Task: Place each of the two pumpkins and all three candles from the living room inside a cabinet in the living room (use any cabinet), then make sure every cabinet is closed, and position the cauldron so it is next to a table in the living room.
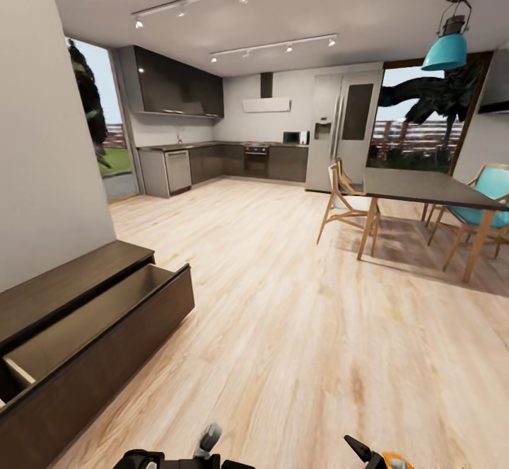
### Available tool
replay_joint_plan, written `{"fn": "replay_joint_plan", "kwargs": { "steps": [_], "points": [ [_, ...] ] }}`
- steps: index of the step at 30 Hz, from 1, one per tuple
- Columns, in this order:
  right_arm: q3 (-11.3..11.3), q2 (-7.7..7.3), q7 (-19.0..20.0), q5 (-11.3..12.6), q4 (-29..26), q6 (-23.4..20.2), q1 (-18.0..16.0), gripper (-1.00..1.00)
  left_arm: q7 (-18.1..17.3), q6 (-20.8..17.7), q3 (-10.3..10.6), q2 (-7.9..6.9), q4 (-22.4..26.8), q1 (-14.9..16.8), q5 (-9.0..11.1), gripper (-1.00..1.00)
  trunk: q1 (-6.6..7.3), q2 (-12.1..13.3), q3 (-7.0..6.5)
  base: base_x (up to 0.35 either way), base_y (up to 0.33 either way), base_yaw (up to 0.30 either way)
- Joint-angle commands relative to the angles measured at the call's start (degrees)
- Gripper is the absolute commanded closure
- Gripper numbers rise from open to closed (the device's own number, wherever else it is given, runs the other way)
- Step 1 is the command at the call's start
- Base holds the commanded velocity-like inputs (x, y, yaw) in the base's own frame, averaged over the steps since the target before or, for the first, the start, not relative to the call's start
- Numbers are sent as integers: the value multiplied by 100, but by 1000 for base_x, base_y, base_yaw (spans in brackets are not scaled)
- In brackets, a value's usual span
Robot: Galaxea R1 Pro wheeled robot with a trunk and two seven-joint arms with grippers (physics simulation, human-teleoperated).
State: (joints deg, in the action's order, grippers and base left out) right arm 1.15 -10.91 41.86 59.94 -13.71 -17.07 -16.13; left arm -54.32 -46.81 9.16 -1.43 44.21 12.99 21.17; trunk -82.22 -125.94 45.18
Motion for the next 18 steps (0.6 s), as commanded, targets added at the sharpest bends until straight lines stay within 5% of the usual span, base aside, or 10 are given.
{"fn": "replay_joint_plan", "kwargs": {
  "steps": [1, 18],
  "points": [
    [11, -1, 7, 59, 5, -51, -4, -100, 6, -30, 12, -6, 4, 2, 26, -100, 24, 39, -16, 0, 0, -276],
    [-9, 9, 1, 73, 348, 3, -4, -100, 105, -30, 41, -1, 7, 2, -34, -100, 397, 721, -384, 0, 0, -272]
  ]
}}
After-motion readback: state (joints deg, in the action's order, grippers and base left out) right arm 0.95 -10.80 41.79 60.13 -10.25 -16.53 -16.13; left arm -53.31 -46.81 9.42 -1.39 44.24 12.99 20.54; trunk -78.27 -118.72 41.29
